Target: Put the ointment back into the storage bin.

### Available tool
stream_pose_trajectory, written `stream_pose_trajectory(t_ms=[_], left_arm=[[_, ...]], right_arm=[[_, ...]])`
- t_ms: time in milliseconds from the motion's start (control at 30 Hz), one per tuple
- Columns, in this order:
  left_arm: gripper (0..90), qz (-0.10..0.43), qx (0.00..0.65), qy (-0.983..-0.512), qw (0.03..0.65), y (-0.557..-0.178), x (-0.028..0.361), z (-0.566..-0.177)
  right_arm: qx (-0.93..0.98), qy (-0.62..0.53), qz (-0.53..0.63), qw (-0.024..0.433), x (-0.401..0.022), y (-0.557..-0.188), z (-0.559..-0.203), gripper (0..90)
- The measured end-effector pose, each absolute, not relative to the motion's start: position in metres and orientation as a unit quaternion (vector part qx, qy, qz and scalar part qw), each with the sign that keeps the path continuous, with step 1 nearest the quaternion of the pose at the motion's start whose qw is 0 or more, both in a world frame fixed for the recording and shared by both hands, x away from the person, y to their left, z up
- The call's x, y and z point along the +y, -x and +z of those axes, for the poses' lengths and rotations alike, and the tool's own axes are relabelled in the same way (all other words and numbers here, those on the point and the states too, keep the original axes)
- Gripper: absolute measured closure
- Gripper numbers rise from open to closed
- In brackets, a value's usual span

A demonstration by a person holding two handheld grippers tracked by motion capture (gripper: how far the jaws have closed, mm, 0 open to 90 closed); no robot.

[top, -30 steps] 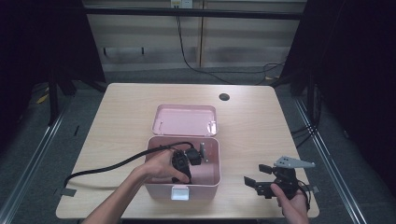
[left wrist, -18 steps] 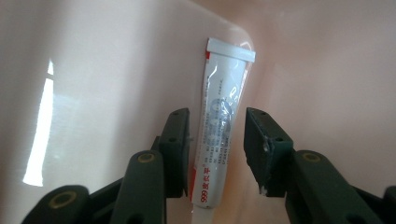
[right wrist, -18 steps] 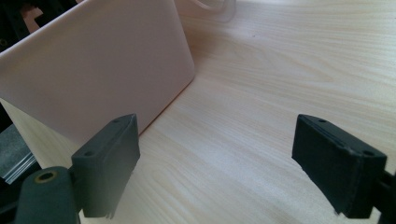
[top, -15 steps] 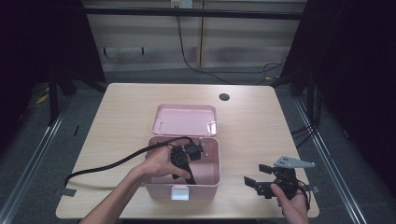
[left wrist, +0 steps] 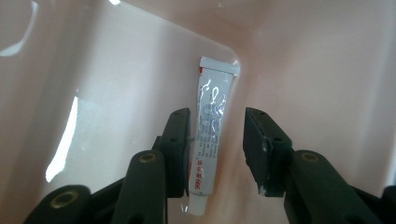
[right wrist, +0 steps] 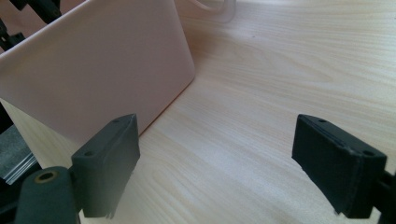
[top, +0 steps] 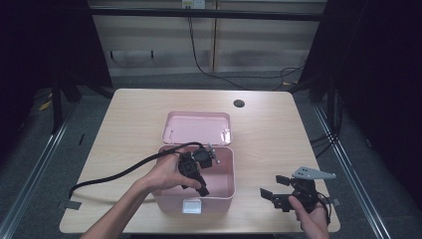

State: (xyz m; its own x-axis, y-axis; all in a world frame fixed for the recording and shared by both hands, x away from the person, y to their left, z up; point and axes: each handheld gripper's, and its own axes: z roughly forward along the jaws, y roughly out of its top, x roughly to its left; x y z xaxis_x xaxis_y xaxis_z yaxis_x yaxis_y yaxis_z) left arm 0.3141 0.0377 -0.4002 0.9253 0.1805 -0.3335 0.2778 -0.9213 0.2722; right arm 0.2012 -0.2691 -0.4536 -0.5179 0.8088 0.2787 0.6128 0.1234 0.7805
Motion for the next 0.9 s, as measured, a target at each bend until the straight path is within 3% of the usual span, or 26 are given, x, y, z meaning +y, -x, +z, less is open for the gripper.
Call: stream_pose_trajectory(t_ms=[233,900], left_arm=[[52.0,-0.145,0.128,-0.962,0.191,-0.316,0.044,-0.388],[48.4,-0.080,0.129,-0.961,0.233,-0.300,0.071,-0.356]], right_arm=[[0.743,-0.478,0.456,0.107,-0.269,-0.202,-0.454,14.4],[0.744,-0.477,0.456,0.108,-0.269,-0.202,-0.454,14.4]])
